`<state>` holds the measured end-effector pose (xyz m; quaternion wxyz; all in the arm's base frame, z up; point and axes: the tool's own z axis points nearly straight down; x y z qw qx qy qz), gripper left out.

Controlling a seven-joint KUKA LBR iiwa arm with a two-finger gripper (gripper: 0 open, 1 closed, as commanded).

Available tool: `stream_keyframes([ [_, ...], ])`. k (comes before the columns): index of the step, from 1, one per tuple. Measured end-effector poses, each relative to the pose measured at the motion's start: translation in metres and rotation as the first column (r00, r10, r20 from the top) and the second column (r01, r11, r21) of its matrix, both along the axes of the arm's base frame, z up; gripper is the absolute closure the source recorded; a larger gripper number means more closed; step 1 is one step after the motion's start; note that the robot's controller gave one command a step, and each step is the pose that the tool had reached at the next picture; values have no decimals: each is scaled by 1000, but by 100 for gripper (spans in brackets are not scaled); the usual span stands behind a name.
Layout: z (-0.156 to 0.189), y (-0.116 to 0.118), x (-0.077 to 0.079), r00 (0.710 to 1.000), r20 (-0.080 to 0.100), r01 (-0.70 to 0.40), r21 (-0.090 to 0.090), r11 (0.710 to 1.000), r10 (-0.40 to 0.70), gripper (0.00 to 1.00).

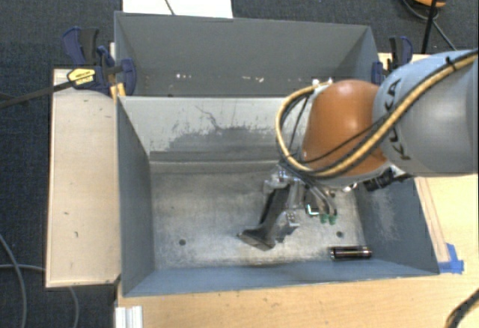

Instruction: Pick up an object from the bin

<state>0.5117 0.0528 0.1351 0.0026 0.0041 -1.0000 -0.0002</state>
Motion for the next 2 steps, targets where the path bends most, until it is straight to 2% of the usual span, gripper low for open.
stream_keyframes([
  [1,4,0,2,1000,7,1,0,1000,-1,0],
  [2,-55,-1,-6,999,12,51,-1,999,-51,100],
])
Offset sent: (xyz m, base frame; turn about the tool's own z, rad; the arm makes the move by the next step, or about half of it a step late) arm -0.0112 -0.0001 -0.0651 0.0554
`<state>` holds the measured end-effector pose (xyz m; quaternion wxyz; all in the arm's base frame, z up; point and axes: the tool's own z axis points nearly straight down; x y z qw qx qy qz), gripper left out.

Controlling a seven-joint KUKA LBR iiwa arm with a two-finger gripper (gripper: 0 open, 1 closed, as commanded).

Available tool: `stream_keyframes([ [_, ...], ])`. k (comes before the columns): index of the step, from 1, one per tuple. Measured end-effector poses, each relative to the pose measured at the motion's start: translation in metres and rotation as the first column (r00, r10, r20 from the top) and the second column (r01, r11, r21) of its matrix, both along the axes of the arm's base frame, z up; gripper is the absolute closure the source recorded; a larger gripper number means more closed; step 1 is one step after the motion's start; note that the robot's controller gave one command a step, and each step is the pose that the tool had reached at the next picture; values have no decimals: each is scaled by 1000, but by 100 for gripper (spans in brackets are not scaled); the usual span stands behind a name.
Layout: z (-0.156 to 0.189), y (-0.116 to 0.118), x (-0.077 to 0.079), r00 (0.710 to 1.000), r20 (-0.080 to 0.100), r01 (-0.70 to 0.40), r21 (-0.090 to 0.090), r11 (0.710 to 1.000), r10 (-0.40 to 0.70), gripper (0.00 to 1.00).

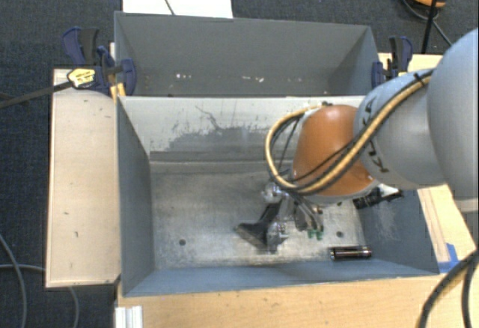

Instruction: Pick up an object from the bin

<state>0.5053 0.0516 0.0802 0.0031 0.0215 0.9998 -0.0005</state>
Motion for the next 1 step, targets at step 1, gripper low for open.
stream_keyframes([
  [1,0,0,0,1000,0,1,0,1000,-1,100],
])
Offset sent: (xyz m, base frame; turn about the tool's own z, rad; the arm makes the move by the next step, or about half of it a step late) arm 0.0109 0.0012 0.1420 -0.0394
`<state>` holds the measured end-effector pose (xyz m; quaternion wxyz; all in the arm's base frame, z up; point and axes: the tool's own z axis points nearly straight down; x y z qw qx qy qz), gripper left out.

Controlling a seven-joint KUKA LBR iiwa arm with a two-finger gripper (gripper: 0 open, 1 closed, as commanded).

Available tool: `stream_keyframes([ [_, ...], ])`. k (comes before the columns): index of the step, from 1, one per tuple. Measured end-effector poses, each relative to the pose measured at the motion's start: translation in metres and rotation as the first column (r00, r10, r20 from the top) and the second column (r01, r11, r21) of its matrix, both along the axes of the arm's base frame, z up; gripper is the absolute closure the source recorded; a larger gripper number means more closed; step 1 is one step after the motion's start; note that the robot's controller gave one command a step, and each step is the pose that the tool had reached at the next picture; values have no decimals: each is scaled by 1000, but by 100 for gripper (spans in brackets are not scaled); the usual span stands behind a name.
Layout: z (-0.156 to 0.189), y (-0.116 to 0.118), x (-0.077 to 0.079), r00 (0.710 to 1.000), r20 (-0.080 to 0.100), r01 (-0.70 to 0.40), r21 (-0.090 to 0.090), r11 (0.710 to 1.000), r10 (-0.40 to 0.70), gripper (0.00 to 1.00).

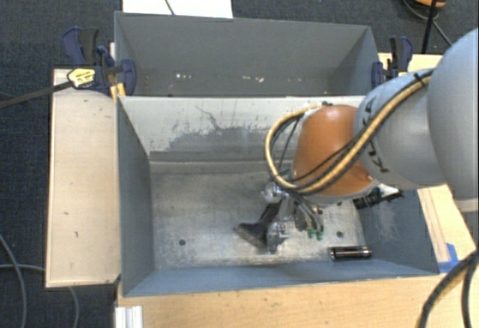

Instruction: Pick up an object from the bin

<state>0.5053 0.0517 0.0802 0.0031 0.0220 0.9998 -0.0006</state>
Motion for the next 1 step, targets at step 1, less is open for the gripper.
stream_keyframes([
  [1,143,1,12,999,-3,-38,1,999,38,100],
])
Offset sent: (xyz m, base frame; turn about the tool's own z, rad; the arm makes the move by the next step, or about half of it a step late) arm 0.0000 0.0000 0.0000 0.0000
